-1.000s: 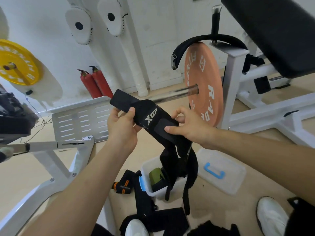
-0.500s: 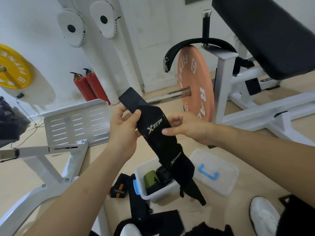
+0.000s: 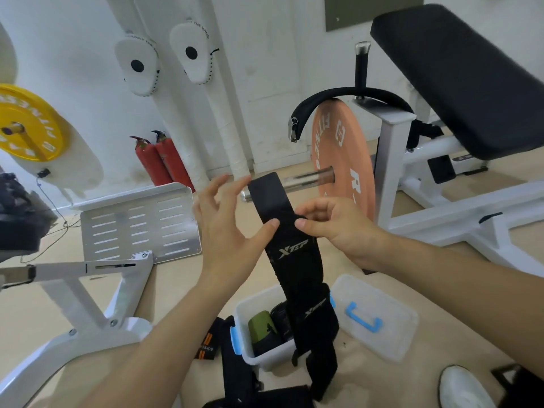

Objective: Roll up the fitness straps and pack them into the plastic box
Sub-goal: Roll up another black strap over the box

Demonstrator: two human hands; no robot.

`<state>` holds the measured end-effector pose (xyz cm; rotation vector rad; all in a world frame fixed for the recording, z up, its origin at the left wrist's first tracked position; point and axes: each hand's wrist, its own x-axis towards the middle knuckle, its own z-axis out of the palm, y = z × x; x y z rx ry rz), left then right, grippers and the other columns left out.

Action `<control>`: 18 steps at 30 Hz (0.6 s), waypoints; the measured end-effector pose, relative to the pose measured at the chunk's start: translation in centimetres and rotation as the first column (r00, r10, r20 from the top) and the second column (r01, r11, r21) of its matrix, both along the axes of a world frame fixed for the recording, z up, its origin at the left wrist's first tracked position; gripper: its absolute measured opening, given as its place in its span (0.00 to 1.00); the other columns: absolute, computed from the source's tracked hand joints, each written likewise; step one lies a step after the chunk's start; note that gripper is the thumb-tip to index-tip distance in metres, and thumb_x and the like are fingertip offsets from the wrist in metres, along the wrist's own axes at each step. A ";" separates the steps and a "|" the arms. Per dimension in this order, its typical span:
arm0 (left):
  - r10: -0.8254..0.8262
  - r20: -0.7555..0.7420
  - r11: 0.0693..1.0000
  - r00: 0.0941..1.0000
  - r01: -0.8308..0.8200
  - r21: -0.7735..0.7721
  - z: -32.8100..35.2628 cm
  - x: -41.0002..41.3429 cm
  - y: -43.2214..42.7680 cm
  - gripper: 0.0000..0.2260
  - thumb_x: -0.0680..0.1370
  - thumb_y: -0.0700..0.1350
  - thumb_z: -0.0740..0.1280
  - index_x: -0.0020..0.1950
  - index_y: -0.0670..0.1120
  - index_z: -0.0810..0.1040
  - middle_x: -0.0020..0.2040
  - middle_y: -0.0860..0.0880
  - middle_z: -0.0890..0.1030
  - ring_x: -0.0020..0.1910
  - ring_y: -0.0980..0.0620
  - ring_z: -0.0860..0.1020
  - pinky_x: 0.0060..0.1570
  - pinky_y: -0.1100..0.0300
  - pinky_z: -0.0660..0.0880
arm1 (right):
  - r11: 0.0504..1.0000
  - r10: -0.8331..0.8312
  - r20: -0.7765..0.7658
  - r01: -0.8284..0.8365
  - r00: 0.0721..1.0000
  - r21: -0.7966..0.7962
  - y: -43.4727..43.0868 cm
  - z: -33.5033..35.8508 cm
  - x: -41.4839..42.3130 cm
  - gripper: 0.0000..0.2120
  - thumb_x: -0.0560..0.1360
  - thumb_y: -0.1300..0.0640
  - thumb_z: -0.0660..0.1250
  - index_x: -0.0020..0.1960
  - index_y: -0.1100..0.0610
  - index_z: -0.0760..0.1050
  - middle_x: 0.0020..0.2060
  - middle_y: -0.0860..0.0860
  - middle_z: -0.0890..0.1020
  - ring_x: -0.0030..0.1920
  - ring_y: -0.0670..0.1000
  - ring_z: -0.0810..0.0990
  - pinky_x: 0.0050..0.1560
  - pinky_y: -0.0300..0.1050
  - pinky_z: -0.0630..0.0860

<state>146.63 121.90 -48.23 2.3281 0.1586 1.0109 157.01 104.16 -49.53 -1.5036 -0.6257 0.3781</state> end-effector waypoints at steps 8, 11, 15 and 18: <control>-0.194 -0.147 0.979 0.970 0.182 -0.087 0.0 -0.2 0.2 0.10 0.77 0.48 0.73 0.58 0.55 0.84 0.51 0.61 0.85 0.56 0.58 0.79 0.57 0.61 0.73 | 1.000 0.020 0.016 -0.019 1.000 -0.005 0.0 0.1 -0.5 0.06 0.75 0.67 0.72 0.50 0.59 0.81 0.46 0.57 0.83 0.48 0.50 0.82 0.58 0.45 0.80; -0.282 -0.152 0.913 0.947 0.216 -0.346 0.1 -0.1 -0.1 0.09 0.77 0.40 0.74 0.56 0.49 0.85 0.47 0.54 0.87 0.47 0.55 0.83 0.50 0.62 0.78 | 1.000 0.013 0.064 -0.012 0.998 -0.020 0.0 0.1 -0.5 0.06 0.75 0.67 0.72 0.51 0.60 0.80 0.46 0.56 0.83 0.46 0.50 0.83 0.56 0.46 0.80; -0.345 -0.134 0.728 0.929 0.175 -0.663 0.1 -0.1 -0.5 0.08 0.78 0.38 0.72 0.56 0.45 0.84 0.46 0.46 0.88 0.45 0.50 0.86 0.46 0.58 0.79 | 0.996 0.006 0.265 0.018 0.964 -0.090 -0.1 0.1 -0.8 0.20 0.74 0.66 0.74 0.63 0.53 0.75 0.56 0.48 0.80 0.41 0.50 0.82 0.51 0.48 0.82; -0.365 -0.122 0.545 0.923 0.106 -0.832 0.2 0.0 -0.7 0.07 0.78 0.38 0.72 0.55 0.44 0.81 0.43 0.44 0.87 0.41 0.50 0.85 0.43 0.59 0.80 | 0.986 0.119 0.436 -0.055 0.892 -0.156 -0.4 0.1 -1.0 0.34 0.72 0.65 0.75 0.71 0.42 0.69 0.63 0.46 0.76 0.48 0.50 0.83 0.53 0.42 0.81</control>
